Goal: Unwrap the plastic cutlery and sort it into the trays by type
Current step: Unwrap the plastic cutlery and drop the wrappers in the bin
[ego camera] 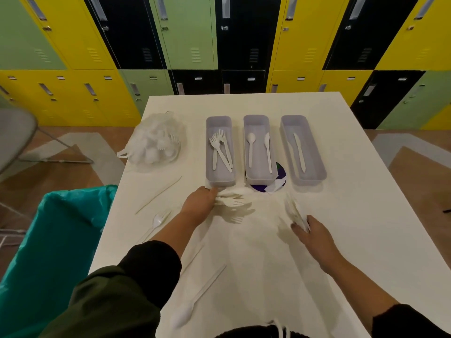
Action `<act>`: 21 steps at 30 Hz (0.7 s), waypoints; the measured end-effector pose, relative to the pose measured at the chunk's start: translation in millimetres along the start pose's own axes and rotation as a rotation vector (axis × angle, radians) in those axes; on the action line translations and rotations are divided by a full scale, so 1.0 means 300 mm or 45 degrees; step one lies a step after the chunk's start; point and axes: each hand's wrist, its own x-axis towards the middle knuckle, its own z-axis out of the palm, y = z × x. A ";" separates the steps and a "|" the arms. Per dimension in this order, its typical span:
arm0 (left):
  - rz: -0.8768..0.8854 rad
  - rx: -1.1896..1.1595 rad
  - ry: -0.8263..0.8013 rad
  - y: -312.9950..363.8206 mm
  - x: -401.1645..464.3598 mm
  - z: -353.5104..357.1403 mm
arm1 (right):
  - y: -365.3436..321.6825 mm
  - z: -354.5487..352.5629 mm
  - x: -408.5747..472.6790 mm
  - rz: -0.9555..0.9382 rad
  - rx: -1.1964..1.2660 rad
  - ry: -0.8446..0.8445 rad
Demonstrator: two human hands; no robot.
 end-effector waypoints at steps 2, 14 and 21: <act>0.019 -0.055 -0.015 -0.002 0.006 -0.006 | -0.004 0.007 0.006 0.004 0.006 0.023; 0.103 -0.182 -0.007 0.048 -0.104 -0.029 | -0.061 0.063 -0.023 -0.200 0.071 -0.103; -0.230 -0.397 0.288 -0.015 -0.216 -0.071 | -0.117 0.159 -0.074 -0.439 -0.280 -0.423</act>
